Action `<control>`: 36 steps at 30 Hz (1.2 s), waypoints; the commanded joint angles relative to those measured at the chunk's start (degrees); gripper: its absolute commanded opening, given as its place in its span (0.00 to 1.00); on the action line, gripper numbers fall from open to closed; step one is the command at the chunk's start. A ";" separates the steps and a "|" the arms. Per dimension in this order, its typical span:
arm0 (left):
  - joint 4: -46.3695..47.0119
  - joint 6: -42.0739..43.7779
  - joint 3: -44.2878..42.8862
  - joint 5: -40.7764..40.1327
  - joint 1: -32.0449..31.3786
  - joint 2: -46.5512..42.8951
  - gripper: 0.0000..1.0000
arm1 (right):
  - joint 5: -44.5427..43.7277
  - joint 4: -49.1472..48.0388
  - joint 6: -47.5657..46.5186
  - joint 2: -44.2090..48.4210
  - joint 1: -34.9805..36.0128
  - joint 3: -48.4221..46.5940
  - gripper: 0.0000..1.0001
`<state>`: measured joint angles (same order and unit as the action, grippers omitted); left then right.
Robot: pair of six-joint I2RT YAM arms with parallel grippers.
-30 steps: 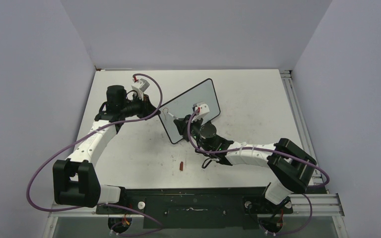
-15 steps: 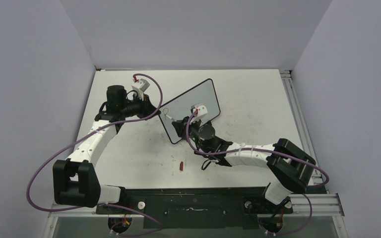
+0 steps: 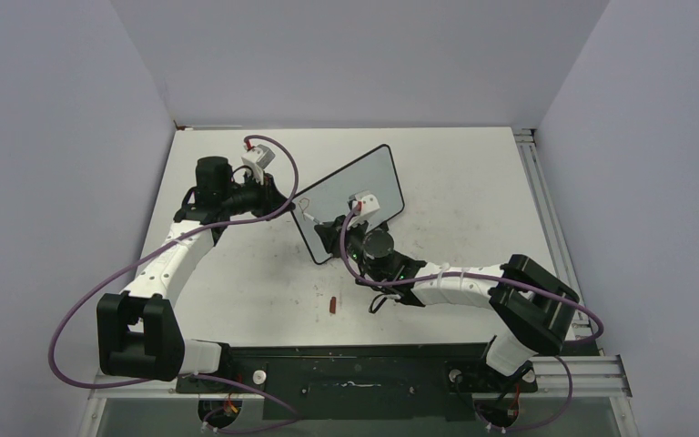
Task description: Write a sentence on the whiteboard
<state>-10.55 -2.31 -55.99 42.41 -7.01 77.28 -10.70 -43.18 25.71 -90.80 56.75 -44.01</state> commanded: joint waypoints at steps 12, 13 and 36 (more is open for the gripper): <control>-0.83 1.39 -2.53 -0.21 -0.11 -1.55 0.00 | -2.93 6.00 -3.08 8.53 0.11 0.79 0.05; -0.93 1.34 -2.59 -0.30 -0.11 -1.47 0.00 | -2.84 6.20 -3.04 8.86 -0.34 0.99 0.05; -1.23 1.43 -2.80 -0.31 -0.10 -0.85 0.00 | 3.61 2.13 -2.25 5.51 -4.51 0.48 0.05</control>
<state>-11.03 -2.28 -56.21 42.37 -7.05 77.25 -8.47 -37.52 23.57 -84.18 52.53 -42.13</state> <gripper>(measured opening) 0.068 0.161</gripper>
